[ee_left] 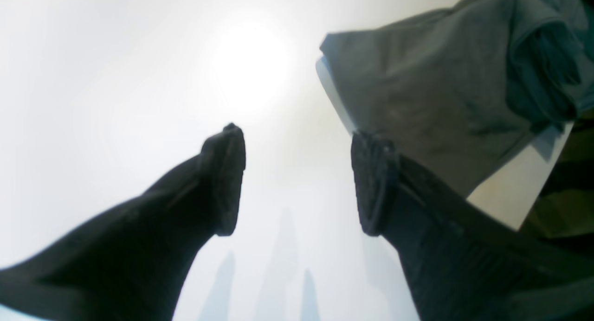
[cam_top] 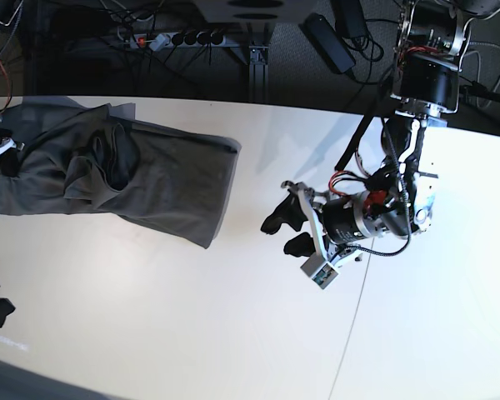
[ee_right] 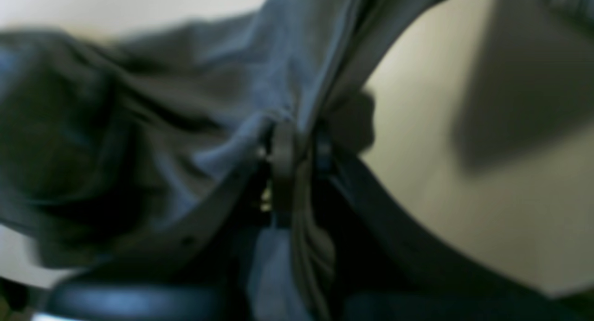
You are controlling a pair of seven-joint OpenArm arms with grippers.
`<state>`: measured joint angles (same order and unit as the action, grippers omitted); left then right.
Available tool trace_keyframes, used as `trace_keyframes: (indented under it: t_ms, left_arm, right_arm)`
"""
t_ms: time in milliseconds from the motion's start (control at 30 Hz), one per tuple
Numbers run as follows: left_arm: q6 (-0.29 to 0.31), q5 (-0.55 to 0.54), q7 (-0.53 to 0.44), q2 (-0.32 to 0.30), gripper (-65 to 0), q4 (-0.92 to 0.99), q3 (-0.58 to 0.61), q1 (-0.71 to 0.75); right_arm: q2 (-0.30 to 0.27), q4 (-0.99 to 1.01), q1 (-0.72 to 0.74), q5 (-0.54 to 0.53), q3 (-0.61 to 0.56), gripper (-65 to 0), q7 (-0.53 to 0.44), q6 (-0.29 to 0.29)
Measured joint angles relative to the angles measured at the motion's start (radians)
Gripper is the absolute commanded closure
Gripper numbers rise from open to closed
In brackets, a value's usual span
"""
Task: Fold the T-shirt properly
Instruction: 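Release the left gripper and grasp the folded bundle again, then fold the bundle over once more with both grippers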
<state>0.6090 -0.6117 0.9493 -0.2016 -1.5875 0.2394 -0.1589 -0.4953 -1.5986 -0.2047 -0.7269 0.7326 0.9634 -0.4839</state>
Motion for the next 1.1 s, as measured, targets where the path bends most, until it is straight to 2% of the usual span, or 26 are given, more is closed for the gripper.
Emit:
trace_keyframes:
  t_ms: [100,200,367,433,633,800,933,1100]
  left_arm:
    - [0.0,0.001,-0.007,0.003,-39.0,0.0,0.002,0.014]
    - [0.0,0.047,-0.008,0.002,-39.0,0.005,0.002,0.053]
    - [0.0,0.056,-0.013,0.005,-39.0,0.108,0.001,0.085]
    - [-0.003,0.035,-0.045,0.017,-39.0,0.142,-0.003,0.098]
    - [0.002,-0.011,-0.103,0.027,-39.0,0.224,0.016,0.093]
    - [0.008,-0.041,-0.164,0.024,-39.0,0.264,0.14,0.082]
    - [0.009,-0.051,-0.232,0.037,-39.0,0.288,0.249,0.081]
    - [0.013,-0.04,-0.243,0.069,-39.0,0.304,0.267,0.082]
  right_arm:
    - [-0.02,-0.003,0.065,-0.097,0.0,0.0,0.076,0.0]
    - [-0.019,-0.025,0.087,-0.118,-0.035,0.0,0.087,0.0]
    - [-0.019,-0.129,0.105,-0.07,-0.23,0.0,0.094,-0.001]
    - [-0.016,-0.176,0.105,-0.071,-0.302,0.0,0.09,0.0]
    - [0.061,-0.339,0.103,0.011,-0.397,0.0,0.085,0.0]
    - [0.14,-0.378,0.102,0.048,-0.457,0.0,0.068,0.0]
    - [0.175,-0.407,0.102,0.126,-0.522,0.0,0.05,0.0]
    - [0.185,-0.409,0.102,0.195,-0.653,0.0,0.02,0.0]
